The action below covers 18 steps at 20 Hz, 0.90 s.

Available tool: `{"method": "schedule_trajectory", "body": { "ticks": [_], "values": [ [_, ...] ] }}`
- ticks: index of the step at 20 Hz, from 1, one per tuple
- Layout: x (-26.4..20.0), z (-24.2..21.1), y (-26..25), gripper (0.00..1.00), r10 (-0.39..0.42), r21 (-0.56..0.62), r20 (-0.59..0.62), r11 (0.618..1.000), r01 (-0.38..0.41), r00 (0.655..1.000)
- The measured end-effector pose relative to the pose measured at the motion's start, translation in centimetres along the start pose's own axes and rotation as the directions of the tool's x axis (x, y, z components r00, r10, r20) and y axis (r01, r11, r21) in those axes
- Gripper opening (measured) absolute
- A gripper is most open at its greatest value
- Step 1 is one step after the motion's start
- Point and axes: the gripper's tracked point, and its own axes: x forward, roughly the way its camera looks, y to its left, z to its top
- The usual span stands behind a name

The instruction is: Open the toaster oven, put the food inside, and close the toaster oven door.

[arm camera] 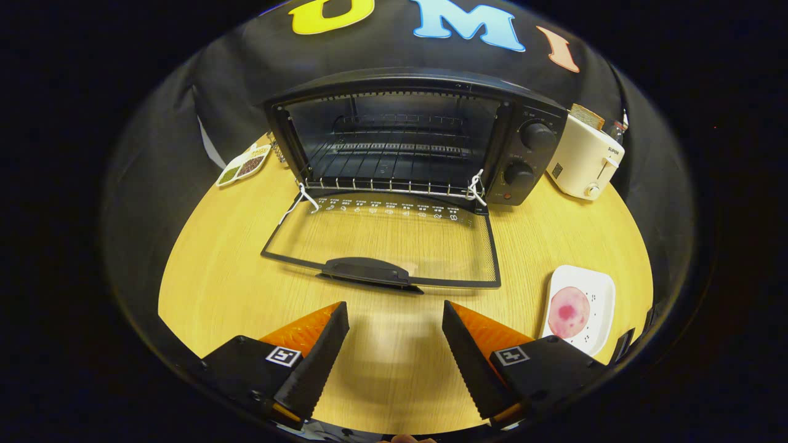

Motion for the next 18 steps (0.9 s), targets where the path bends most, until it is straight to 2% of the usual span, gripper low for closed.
{"method": "schedule_trajectory", "body": {
  "ticks": [6, 9, 12, 18],
  "values": [
    [-4.0, -0.9, -3.7, 0.98, -0.001, -0.063, 0.024, 0.998, 0.003, 1.000],
    [-6.1, -1.9, -6.8, 0.98, -0.011, -0.052, -0.004, 0.999, 0.011, 1.000],
    [-7.9, -2.6, -10.8, 0.98, -0.052, -0.042, -0.021, 0.998, 0.051, 0.998],
    [-9.3, -3.4, -18.8, 0.98, -0.069, 0.053, -0.051, 0.996, 0.072, 0.996]
  ]
}}
